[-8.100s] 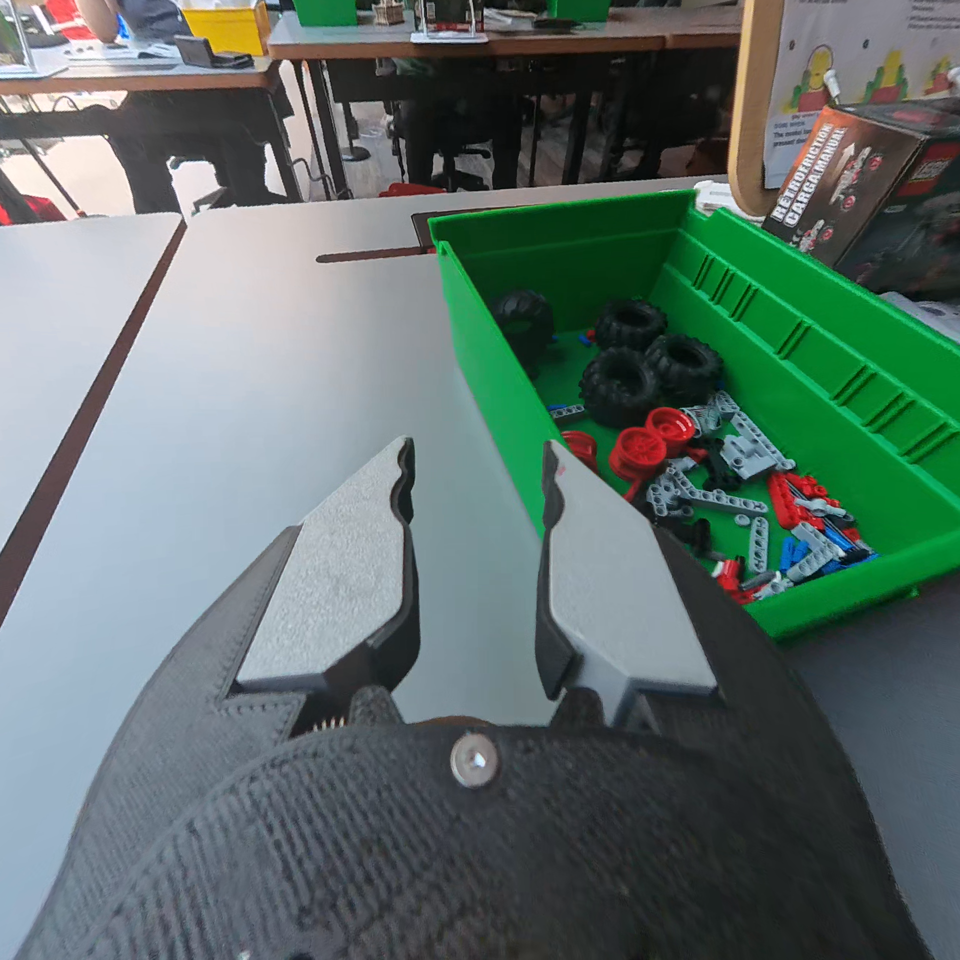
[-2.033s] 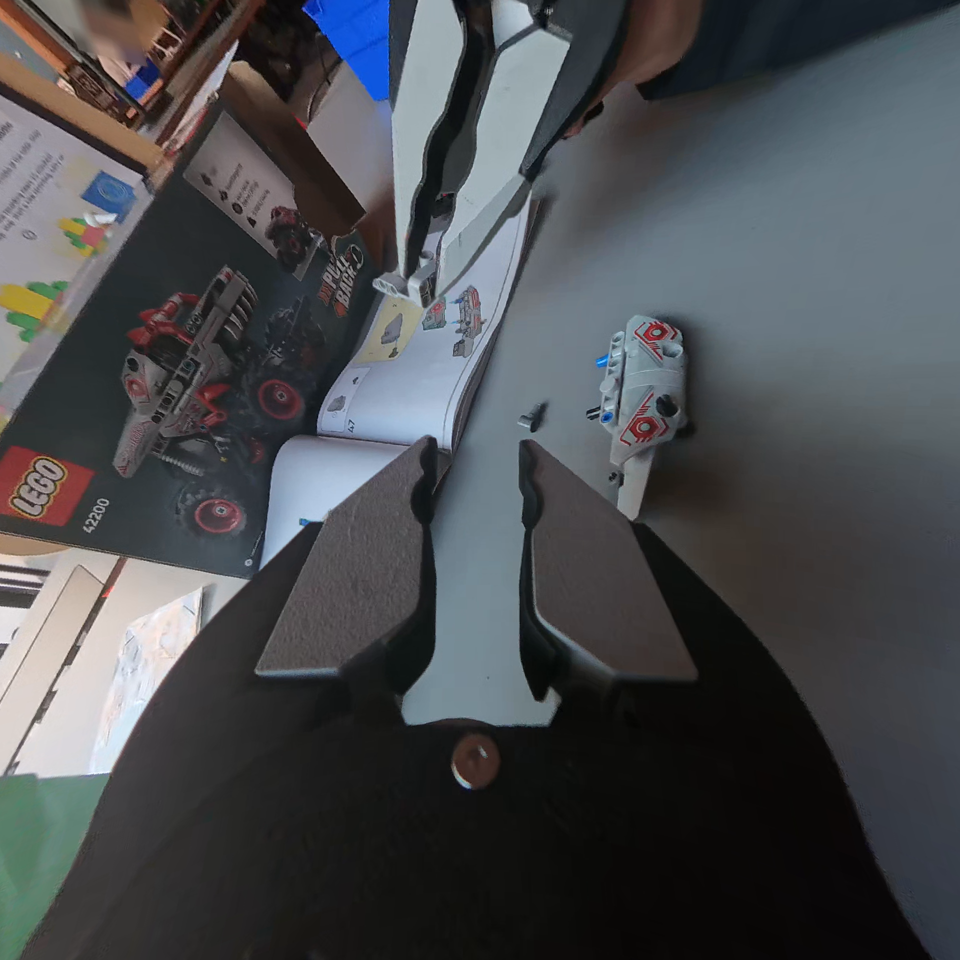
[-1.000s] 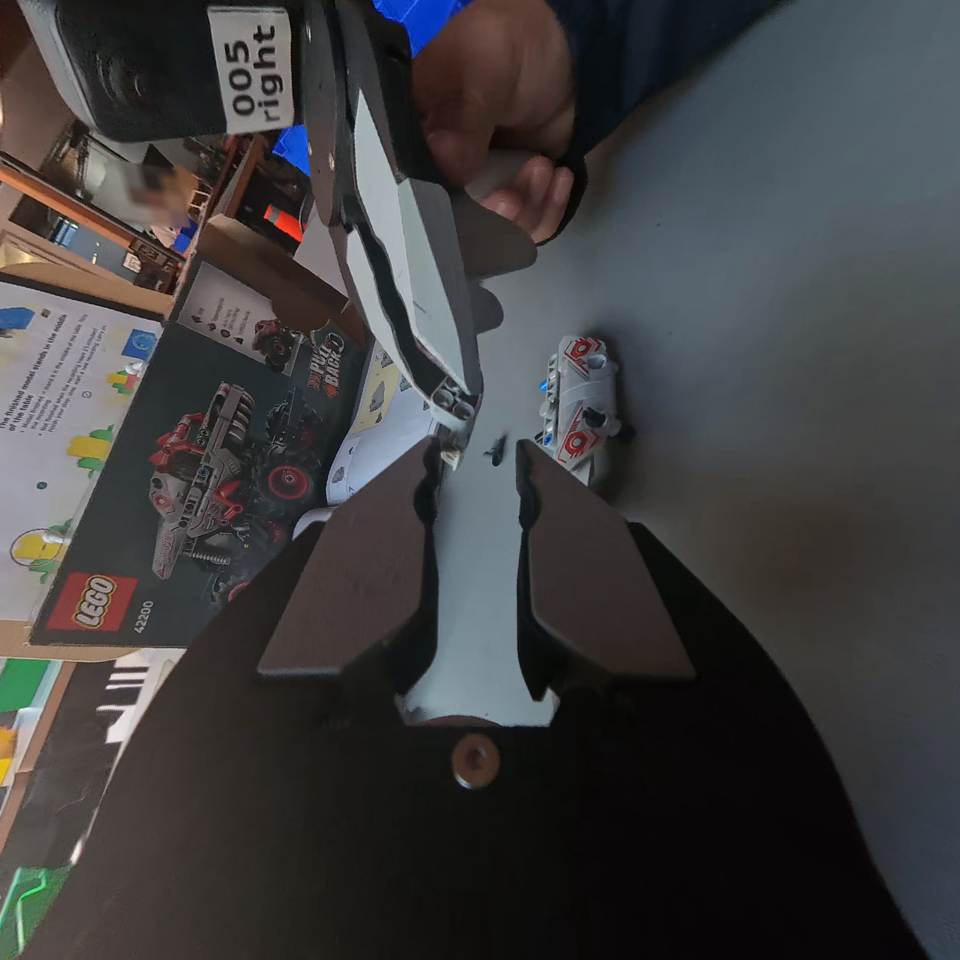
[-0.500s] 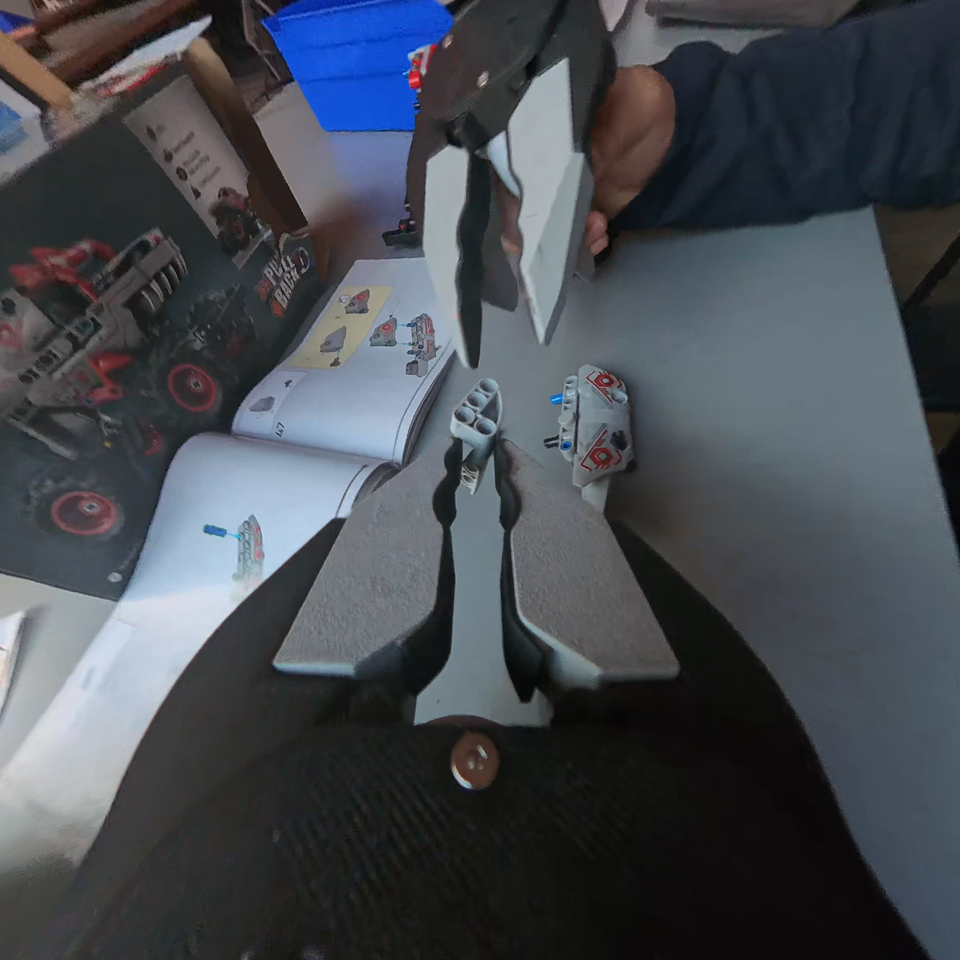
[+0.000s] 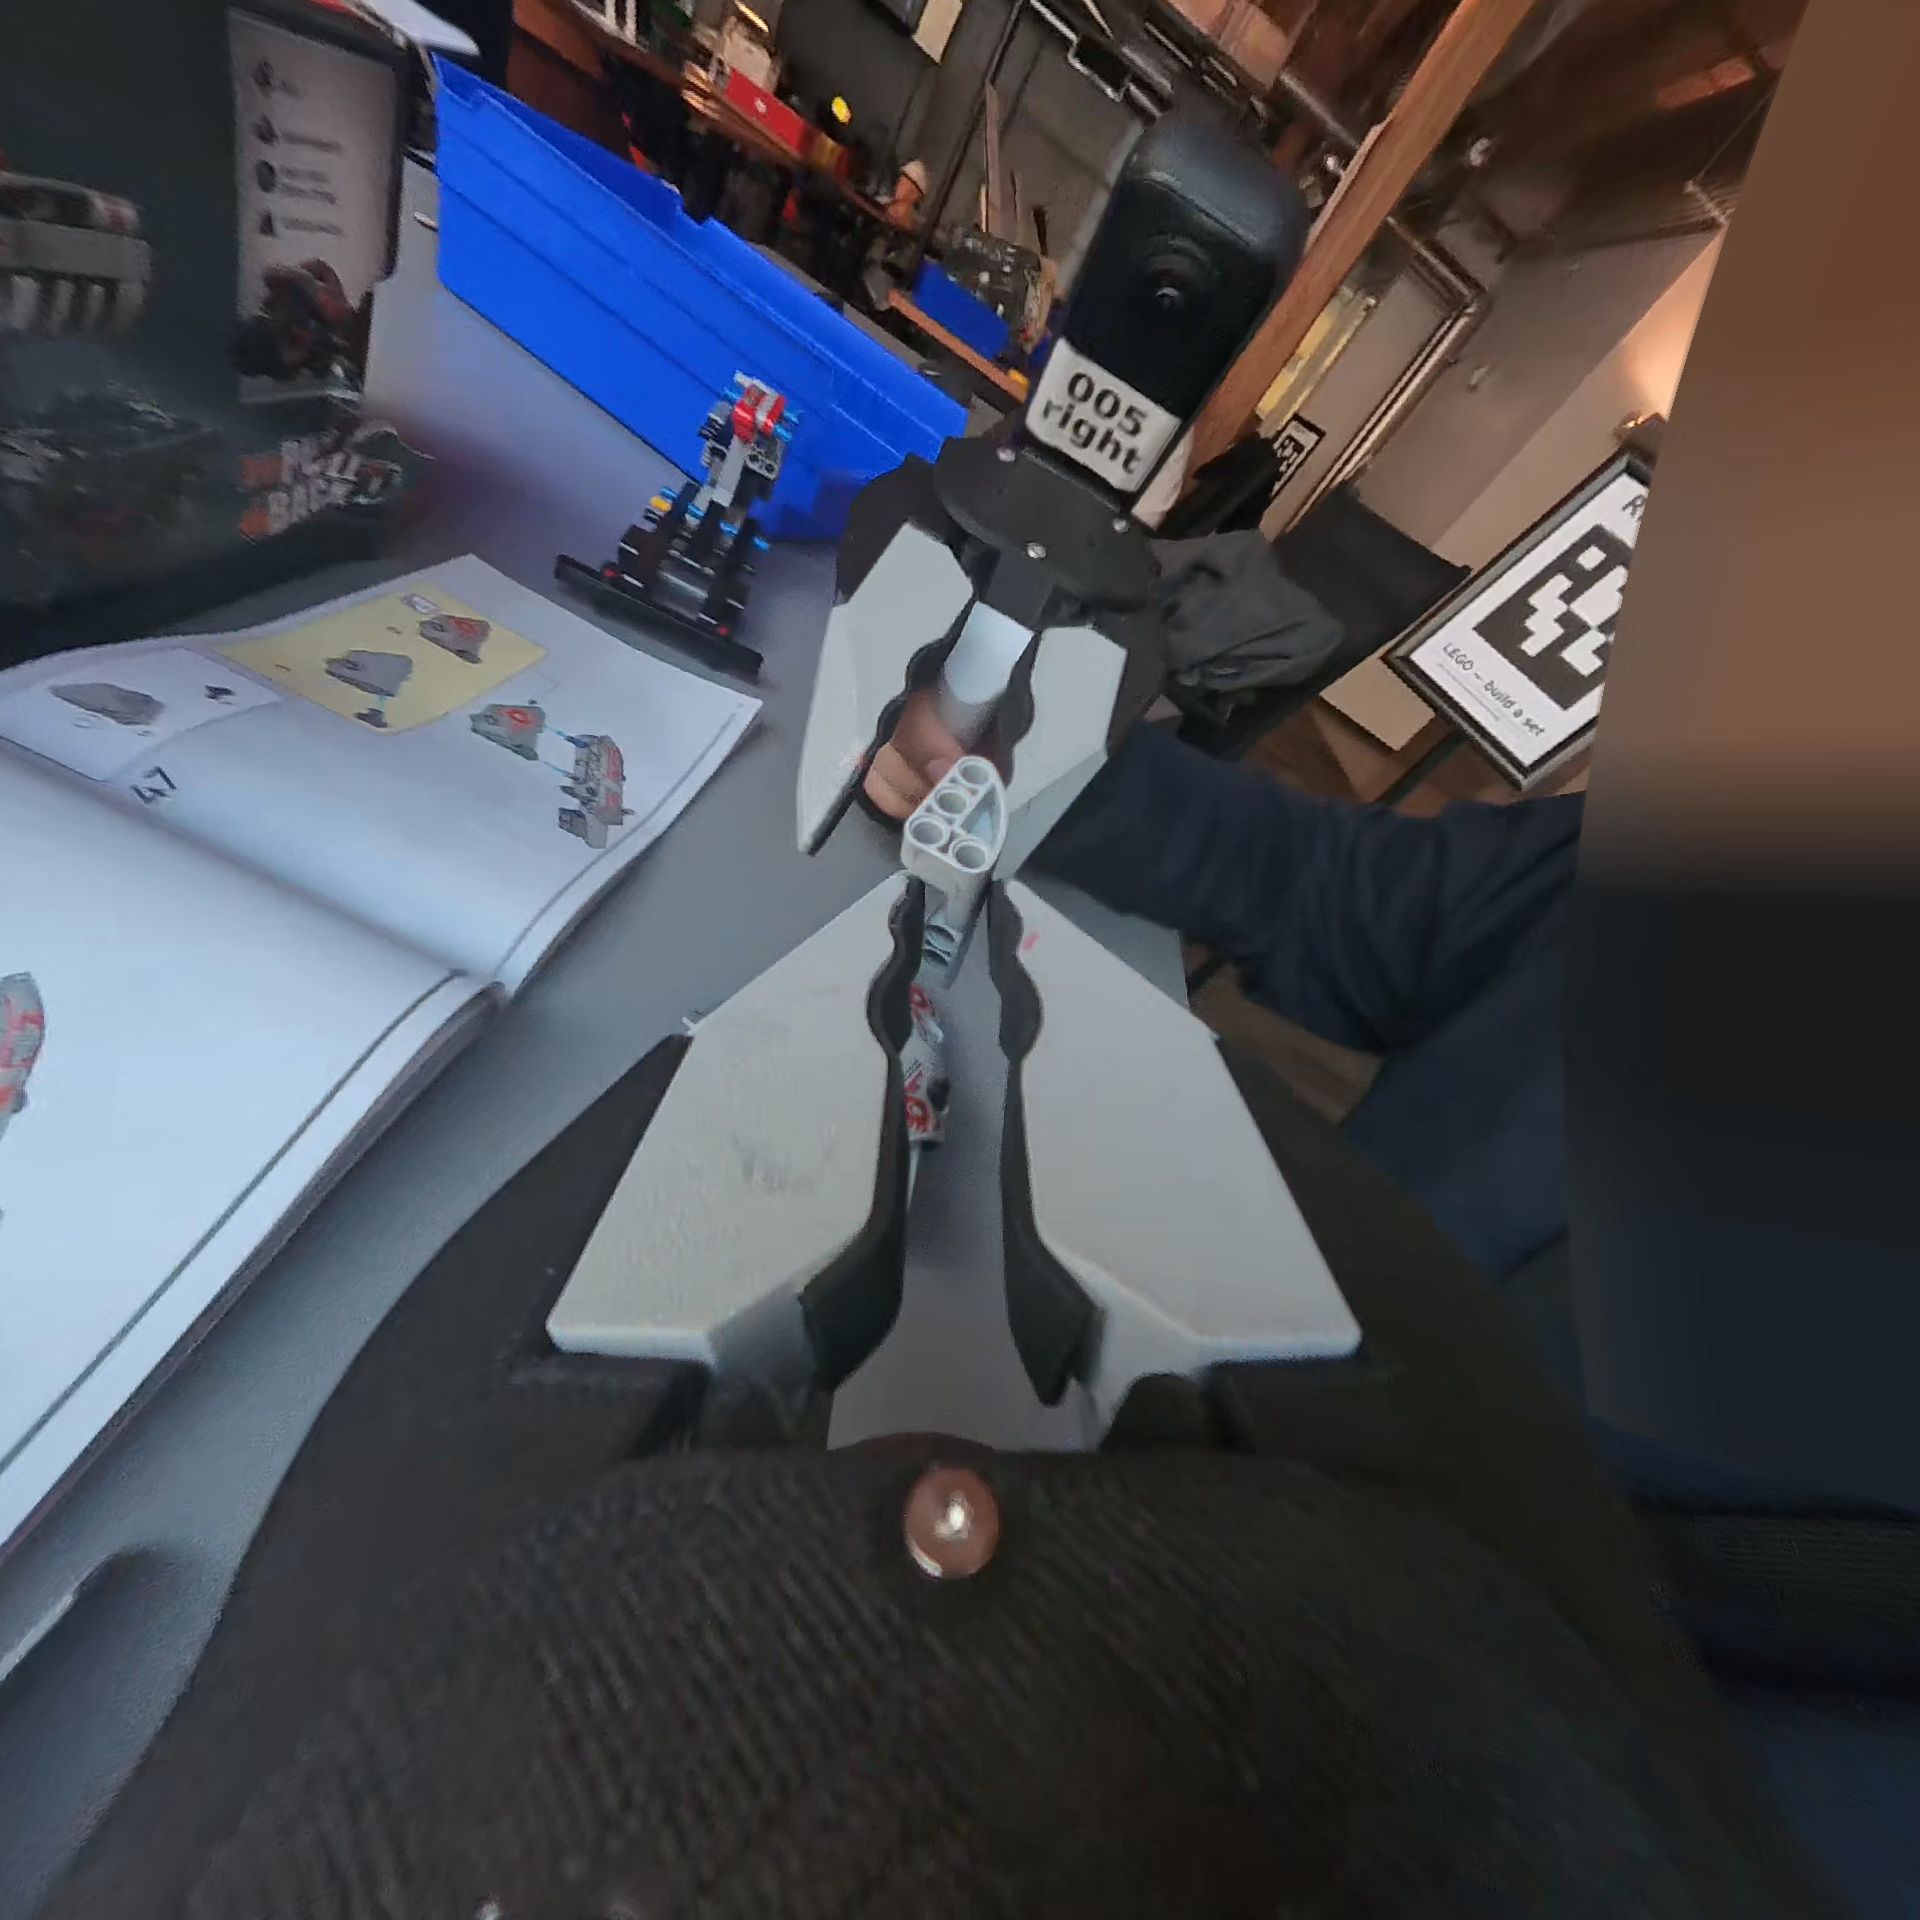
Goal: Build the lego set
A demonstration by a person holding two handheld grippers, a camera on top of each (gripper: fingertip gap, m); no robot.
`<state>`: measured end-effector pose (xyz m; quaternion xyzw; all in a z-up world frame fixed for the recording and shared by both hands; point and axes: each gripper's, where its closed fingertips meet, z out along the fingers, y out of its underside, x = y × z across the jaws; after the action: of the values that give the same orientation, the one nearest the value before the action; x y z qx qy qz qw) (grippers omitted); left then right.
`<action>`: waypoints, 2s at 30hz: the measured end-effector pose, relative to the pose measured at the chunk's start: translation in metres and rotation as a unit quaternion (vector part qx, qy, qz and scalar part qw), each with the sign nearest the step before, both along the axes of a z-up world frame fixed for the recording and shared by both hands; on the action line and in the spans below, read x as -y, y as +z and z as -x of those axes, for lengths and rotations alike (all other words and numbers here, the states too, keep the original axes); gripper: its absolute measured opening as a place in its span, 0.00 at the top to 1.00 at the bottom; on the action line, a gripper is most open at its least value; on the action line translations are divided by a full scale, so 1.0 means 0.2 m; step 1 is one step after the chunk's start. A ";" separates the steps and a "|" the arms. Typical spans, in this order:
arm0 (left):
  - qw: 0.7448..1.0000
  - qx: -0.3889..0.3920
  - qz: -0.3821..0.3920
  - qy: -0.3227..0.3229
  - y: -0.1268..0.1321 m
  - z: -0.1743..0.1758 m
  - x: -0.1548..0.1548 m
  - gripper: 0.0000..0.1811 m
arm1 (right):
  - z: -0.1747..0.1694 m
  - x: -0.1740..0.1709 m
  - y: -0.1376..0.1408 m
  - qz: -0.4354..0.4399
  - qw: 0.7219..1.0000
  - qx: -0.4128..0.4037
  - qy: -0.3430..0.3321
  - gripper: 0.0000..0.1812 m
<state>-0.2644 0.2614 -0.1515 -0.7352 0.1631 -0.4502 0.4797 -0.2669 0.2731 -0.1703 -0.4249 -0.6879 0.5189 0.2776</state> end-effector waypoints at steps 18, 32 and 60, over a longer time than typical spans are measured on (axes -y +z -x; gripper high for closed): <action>0.994 -0.004 0.091 -0.063 -0.14 -0.08 0.07 0.96 | -0.04 0.11 -0.01 -0.125 0.991 -0.043 0.030 0.82; 0.994 -0.064 0.078 -0.039 -0.21 -0.04 0.03 0.96 | -0.04 0.09 0.00 -0.132 0.990 -0.043 0.013 0.86; 0.963 -0.269 0.012 0.000 -0.35 0.06 -0.01 0.99 | -0.02 0.01 -0.11 -0.119 0.992 0.028 -0.011 0.88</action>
<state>-0.2773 0.2628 -0.2208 -0.8350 0.2805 -0.2380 0.4092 -0.2636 0.2704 -0.1930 -0.4106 -0.7477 0.4181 0.3124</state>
